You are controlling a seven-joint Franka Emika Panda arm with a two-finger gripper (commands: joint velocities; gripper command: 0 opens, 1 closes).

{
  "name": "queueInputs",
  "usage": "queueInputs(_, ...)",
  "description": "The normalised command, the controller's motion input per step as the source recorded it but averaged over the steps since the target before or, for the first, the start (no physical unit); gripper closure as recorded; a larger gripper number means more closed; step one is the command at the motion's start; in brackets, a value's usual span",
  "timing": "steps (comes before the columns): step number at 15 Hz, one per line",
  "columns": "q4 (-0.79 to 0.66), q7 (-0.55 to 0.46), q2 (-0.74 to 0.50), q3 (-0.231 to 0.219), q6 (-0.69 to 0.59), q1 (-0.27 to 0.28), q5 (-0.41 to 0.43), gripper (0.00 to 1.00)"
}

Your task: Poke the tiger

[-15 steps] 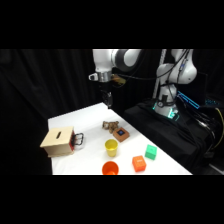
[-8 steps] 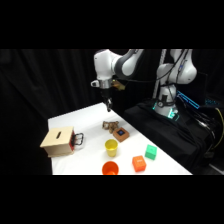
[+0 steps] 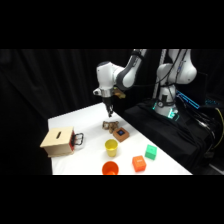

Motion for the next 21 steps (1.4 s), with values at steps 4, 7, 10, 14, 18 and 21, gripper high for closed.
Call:
queueInputs(4,0.03,-0.33,0.27,0.076,0.36,-0.115,0.239,0.91)
queueInputs(7,0.10,-0.32,0.29,0.141,0.28,-0.173,0.221,0.92)
queueInputs(10,0.16,-0.32,0.35,0.207,0.24,-0.234,0.235,0.92)
queueInputs(14,0.20,-0.24,0.31,0.181,0.14,-0.205,0.141,0.92)
queueInputs(18,0.07,-0.08,0.00,0.018,-0.08,-0.068,-0.002,0.93)
queueInputs(21,-0.16,0.02,-0.43,-0.093,-0.29,0.044,-0.111,0.93)
